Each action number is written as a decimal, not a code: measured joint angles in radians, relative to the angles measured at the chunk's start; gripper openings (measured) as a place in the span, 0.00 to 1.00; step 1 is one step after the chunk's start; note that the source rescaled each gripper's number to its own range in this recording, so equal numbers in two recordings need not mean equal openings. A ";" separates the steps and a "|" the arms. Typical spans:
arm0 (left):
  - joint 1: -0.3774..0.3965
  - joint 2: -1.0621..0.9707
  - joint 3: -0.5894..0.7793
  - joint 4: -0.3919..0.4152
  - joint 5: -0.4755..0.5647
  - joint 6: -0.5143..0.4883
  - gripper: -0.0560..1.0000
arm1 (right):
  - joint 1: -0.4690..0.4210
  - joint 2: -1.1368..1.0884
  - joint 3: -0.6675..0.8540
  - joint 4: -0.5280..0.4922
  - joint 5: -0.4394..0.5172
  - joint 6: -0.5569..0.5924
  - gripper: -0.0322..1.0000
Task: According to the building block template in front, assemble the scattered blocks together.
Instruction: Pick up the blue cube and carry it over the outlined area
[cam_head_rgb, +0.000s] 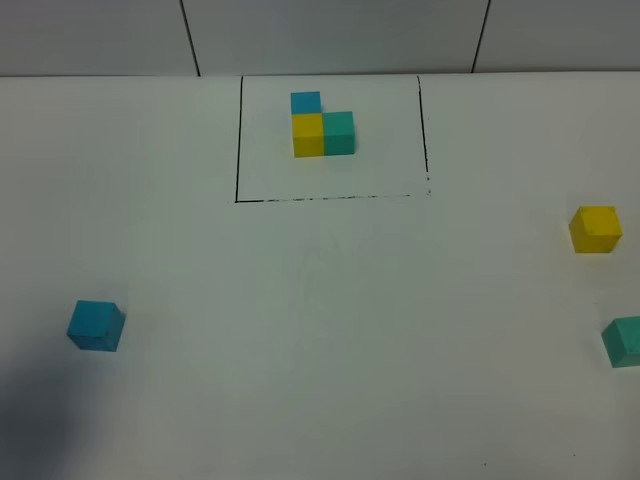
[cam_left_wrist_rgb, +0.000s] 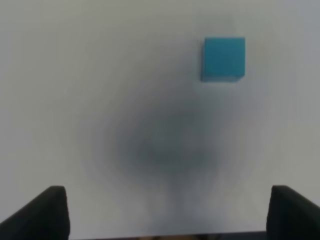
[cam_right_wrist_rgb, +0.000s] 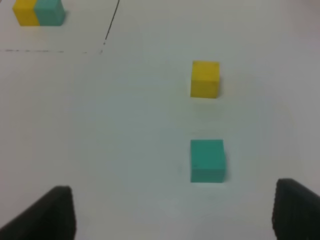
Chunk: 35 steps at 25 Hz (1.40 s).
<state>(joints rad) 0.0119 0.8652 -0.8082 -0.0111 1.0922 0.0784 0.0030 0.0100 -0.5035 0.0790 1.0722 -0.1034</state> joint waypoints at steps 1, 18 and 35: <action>0.000 0.074 -0.019 -0.007 0.004 -0.005 0.84 | 0.000 0.000 0.000 0.000 0.000 0.000 0.64; -0.137 0.585 -0.047 -0.091 -0.235 -0.008 0.84 | 0.000 0.000 0.000 0.000 0.000 0.000 0.64; -0.137 0.772 -0.047 -0.073 -0.342 -0.087 0.84 | 0.000 0.000 0.000 0.000 0.000 0.000 0.64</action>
<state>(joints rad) -0.1247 1.6373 -0.8556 -0.0842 0.7505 -0.0085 0.0030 0.0100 -0.5035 0.0790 1.0719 -0.1034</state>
